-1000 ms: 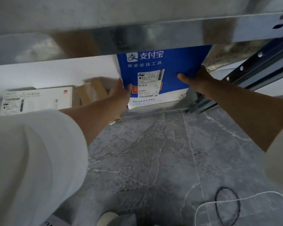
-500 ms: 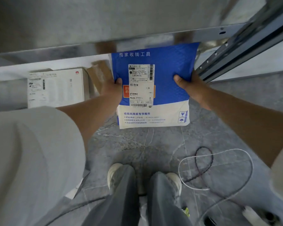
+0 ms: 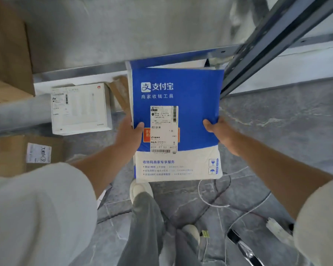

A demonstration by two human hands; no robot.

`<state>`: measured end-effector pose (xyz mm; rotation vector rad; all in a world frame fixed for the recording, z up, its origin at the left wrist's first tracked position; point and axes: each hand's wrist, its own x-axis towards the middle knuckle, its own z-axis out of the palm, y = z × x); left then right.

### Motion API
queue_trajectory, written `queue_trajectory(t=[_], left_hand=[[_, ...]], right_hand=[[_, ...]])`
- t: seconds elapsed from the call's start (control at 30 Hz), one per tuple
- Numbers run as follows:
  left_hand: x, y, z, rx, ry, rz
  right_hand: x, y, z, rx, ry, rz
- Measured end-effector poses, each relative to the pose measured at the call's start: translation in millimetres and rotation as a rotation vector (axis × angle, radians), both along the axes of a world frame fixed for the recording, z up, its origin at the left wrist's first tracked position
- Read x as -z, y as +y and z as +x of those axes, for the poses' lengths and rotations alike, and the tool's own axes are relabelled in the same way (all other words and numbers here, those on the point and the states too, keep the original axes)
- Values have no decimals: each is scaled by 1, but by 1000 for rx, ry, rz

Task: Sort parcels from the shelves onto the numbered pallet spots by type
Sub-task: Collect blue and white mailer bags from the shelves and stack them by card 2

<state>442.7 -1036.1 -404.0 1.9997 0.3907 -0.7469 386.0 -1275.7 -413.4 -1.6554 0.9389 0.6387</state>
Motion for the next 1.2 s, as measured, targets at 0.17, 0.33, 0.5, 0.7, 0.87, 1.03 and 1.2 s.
queue_trajectory(t=[0.17,0.33,0.5,0.7,0.87,1.03,1.2], left_hand=[[-34,13,-32,-33,54,-17],[-89,9,-67,-40,48,20],[-174,0,-95,-110,-38,13],[-292,-5,-138,-248,-82,-243],[-391,3,-166,-315,-141,-339],[-471,36,-198,-422,-252,-381],[-526,72,-239,-530,-295,-432]], right_hand=[[-34,12,-35,14,-15,21],[-88,4,-73,136,-55,73],[-184,-12,-100,190,-145,163],[-312,-25,-136,275,-201,209],[-415,-14,-158,270,-253,215],[-488,12,-174,200,-390,314],[-543,46,-188,91,-536,224]])
